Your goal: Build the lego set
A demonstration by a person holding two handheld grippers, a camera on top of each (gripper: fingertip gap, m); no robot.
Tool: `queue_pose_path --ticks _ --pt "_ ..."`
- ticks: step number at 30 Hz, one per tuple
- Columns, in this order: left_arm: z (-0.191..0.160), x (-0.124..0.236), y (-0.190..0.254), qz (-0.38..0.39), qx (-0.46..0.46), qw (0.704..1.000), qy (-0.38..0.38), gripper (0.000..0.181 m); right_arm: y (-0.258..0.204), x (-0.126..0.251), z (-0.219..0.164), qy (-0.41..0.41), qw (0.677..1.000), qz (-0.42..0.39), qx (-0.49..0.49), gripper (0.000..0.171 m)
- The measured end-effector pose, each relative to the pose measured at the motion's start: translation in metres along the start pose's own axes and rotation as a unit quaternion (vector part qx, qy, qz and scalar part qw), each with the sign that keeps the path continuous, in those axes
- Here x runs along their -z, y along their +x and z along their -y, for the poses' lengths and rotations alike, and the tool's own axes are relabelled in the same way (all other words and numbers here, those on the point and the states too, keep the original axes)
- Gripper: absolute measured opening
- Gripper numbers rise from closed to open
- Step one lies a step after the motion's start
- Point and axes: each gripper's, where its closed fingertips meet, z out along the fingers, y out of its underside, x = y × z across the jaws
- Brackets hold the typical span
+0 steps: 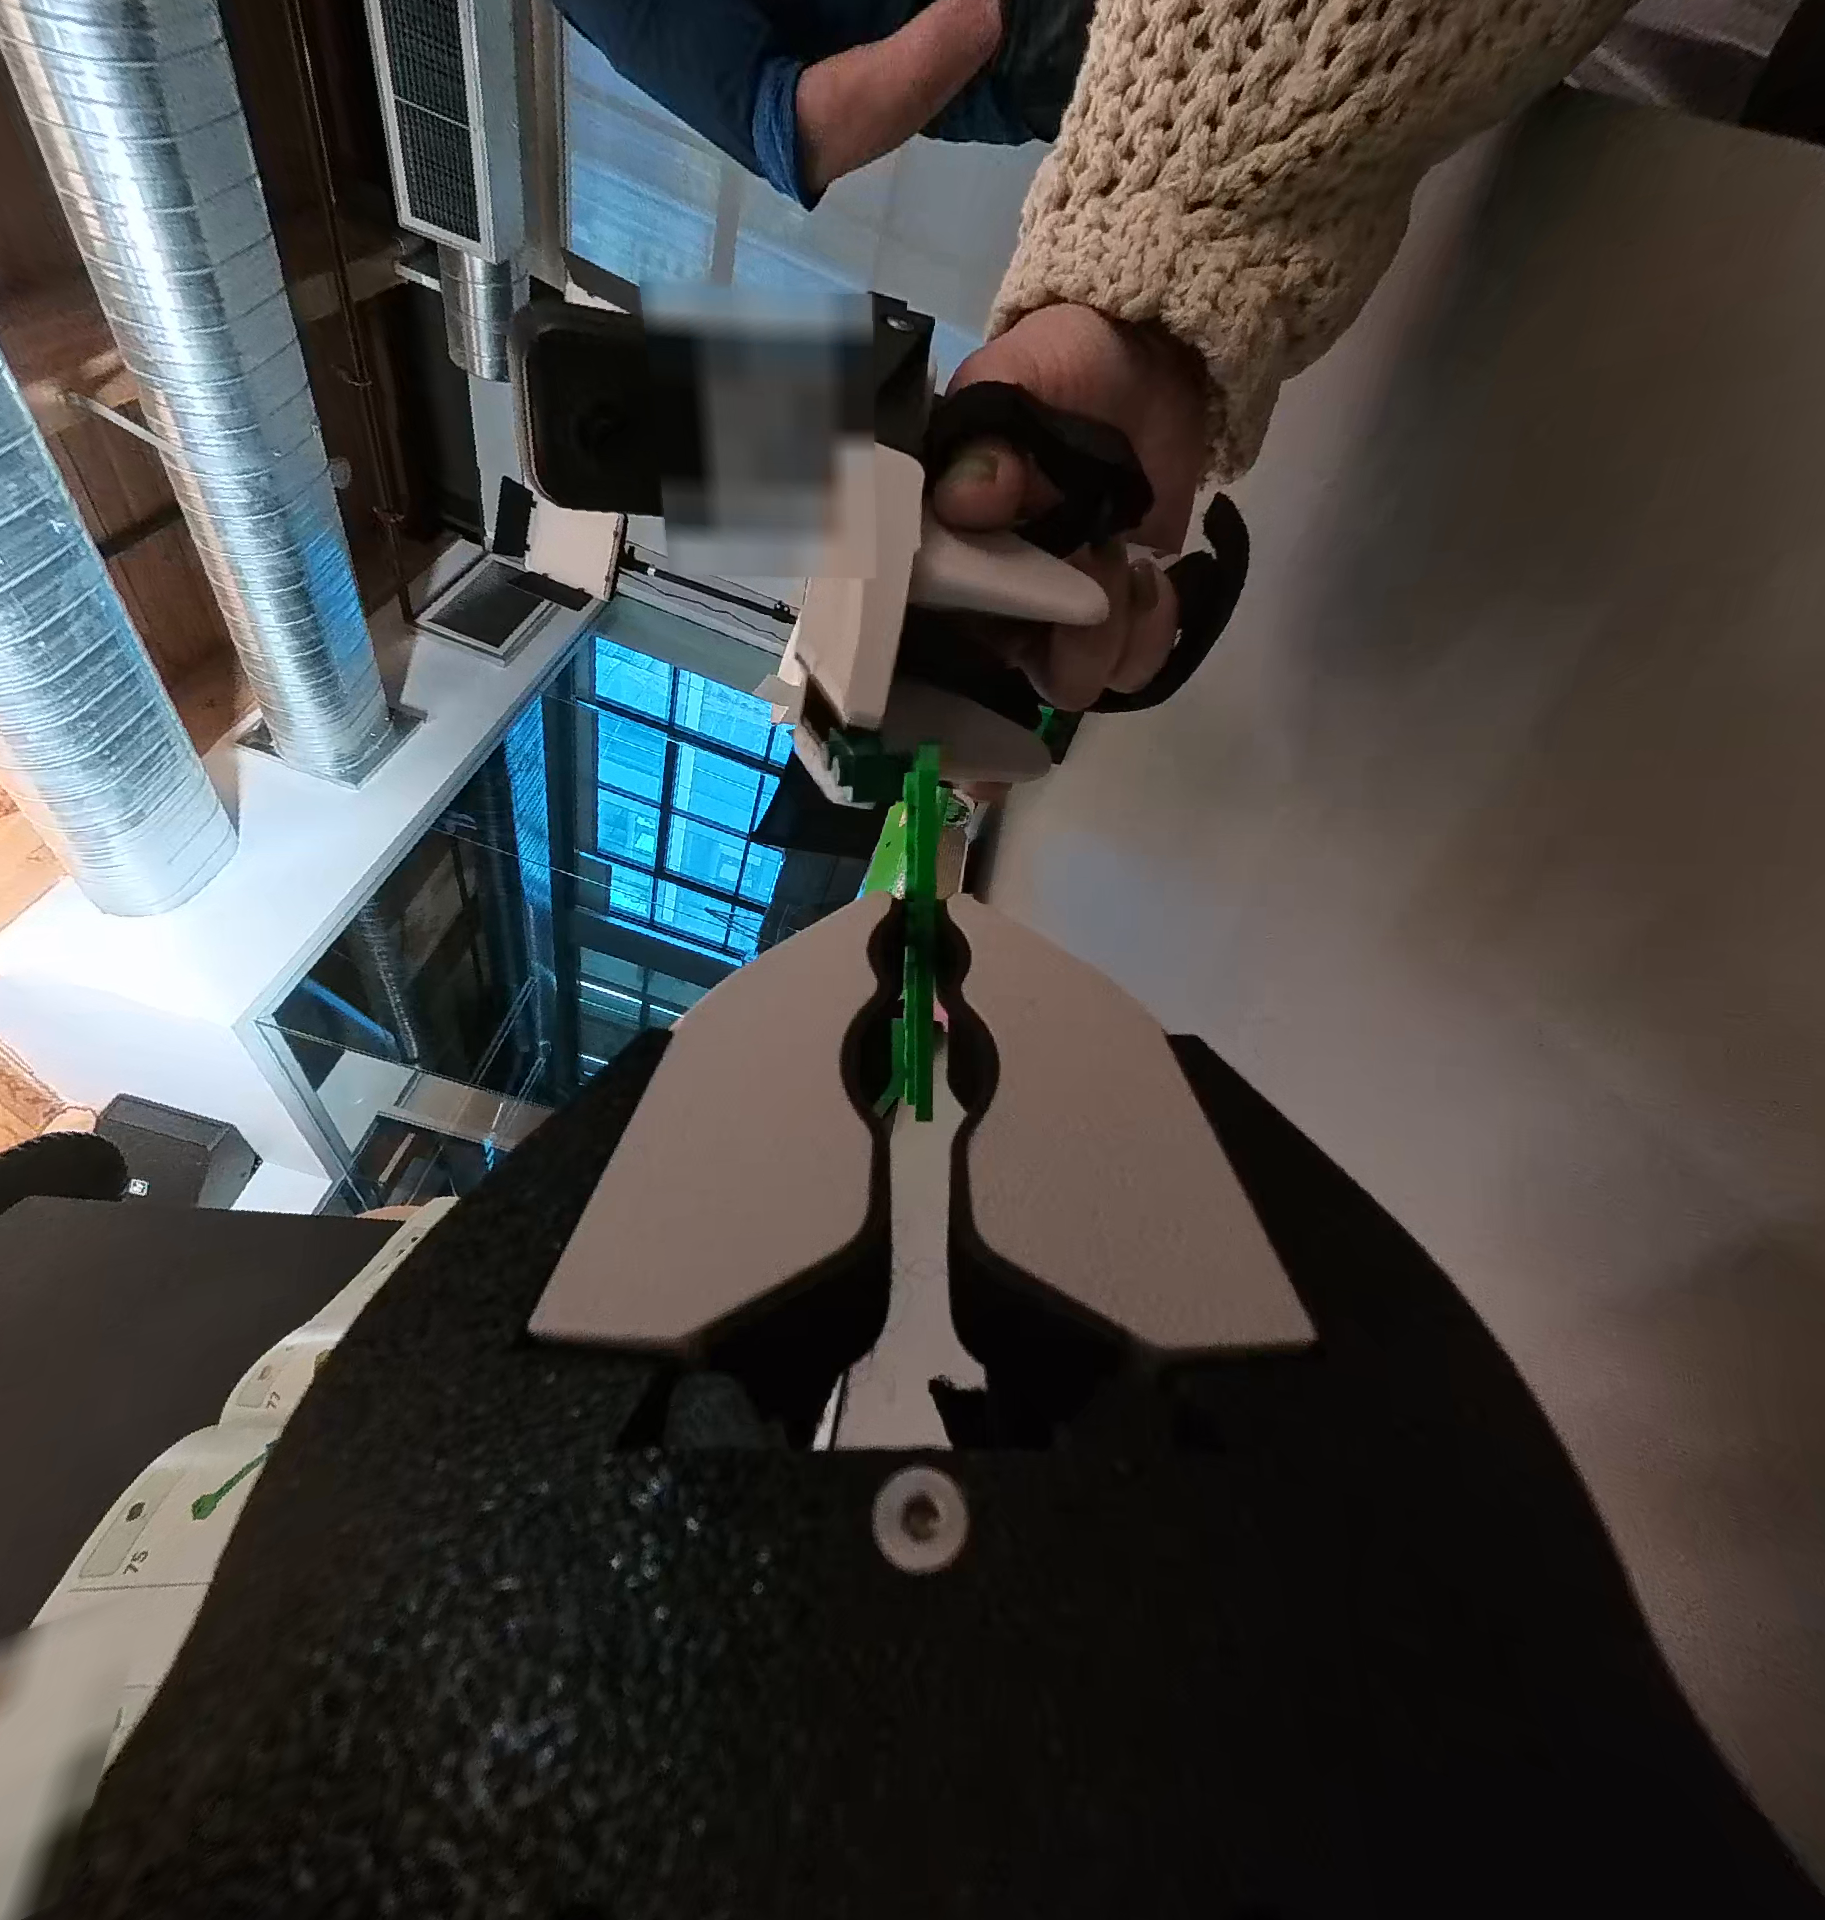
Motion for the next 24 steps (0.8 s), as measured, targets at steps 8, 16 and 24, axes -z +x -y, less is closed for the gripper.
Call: queue_pose_path --ticks 8,16,24 --pt "-0.0002 0.0007 -0.0008 0.002 0.000 1.000 0.001 0.004 -0.0014 0.0010 -0.0033 -0.017 1.000 0.002 0.004 0.008" --pt "0.0009 0.0010 0.0011 0.000 -0.009 1.000 0.003 0.004 0.0001 -0.0021 -0.0020 -0.027 1.000 0.001 0.001 0.008" --pt "0.0005 0.0013 0.0015 0.000 -0.010 1.000 0.002 0.004 0.0000 -0.0075 -0.0014 -0.039 0.999 0.007 -0.001 0.008"
